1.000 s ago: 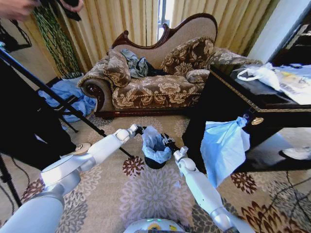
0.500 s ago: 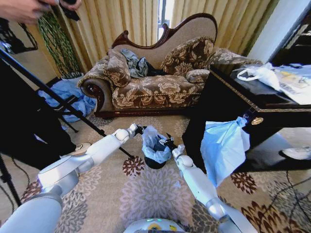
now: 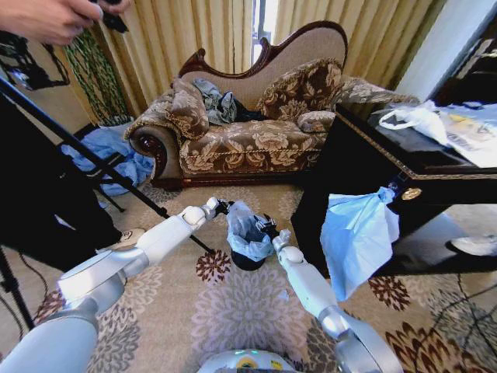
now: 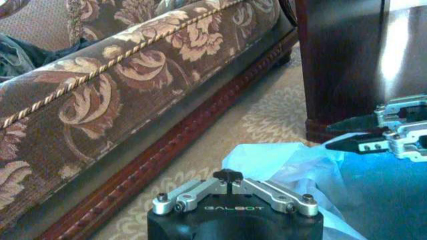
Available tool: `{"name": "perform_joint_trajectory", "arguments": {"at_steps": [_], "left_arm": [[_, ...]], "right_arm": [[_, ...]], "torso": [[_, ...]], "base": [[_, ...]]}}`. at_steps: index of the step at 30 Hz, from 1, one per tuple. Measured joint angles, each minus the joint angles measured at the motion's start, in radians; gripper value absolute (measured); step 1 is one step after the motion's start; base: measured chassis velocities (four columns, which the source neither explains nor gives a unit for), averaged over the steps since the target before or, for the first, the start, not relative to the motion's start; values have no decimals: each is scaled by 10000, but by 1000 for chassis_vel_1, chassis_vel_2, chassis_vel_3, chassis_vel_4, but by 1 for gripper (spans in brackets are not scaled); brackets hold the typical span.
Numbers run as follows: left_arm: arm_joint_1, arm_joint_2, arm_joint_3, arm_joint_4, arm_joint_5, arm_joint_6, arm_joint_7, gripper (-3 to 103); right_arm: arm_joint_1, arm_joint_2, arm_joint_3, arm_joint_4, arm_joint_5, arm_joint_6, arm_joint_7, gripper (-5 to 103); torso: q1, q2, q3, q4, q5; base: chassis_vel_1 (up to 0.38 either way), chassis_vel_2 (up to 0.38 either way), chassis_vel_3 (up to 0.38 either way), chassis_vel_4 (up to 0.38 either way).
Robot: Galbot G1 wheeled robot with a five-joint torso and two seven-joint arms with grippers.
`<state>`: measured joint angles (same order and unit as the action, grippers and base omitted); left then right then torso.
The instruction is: Place a garbage bag over the trash bin.
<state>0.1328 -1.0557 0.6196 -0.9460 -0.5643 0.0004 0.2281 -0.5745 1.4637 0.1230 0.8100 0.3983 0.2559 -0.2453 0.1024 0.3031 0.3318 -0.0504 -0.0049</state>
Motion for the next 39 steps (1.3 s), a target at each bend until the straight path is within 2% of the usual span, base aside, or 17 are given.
{"name": "perform_joint_trajectory", "arguments": {"at_steps": [3,4,6,9,11,12,15,18,22,27,39], "left_arm": [[-17,1,-1,59,-108,-5,-4,0],[-17,1,-1,59,-108,-5,-4,0],[-27,-11,-1,123,-152,-18,-6,0],[-32,-50,2,207,-196,-35,-6,0],[-43,-112,5,307,-248,-67,-6,0],[-49,-150,6,372,-282,-106,-7,0],[-57,-243,5,526,-404,-273,-35,0],[-57,-513,37,998,-611,-1069,-213,0],[12,-585,72,1212,-700,-1461,-303,0],[217,-565,114,1323,-709,-1710,-341,0],[268,-747,190,1766,-701,-1901,-195,0]], "right_arm": [[63,-10,-13,-121,12,23,-40,28],[63,-10,-13,-121,12,23,-40,28],[63,-37,-68,-132,43,31,-96,18],[63,-52,-132,-135,85,48,-137,13],[68,-92,-226,-138,107,74,-170,3],[81,-121,-279,-138,110,86,-173,1],[123,-159,-354,-138,124,134,-169,1],[358,-117,-421,-344,138,321,-80,0],[613,-9,-418,-664,138,483,33,0],[789,101,-407,-994,87,564,54,0],[1016,364,-201,-1835,-143,788,4,0]], "torso": [[0,0,0,1,0],[0,0,0,1,0],[0,0,0,0,0],[0,0,0,0,0],[0,0,0,1,0],[0,0,0,1,0],[0,0,0,0,1],[0,0,0,0,0],[0,0,0,-1,1],[0,0,0,2,0],[0,0,0,0,0]], "base": [[0,0,0,0],[0,0,0,0],[0,0,0,0],[0,0,0,0],[0,0,0,0],[0,0,0,0],[0,0,0,0],[0,0,0,0],[0,0,0,0],[0,0,0,0],[0,0,0,0]]}}
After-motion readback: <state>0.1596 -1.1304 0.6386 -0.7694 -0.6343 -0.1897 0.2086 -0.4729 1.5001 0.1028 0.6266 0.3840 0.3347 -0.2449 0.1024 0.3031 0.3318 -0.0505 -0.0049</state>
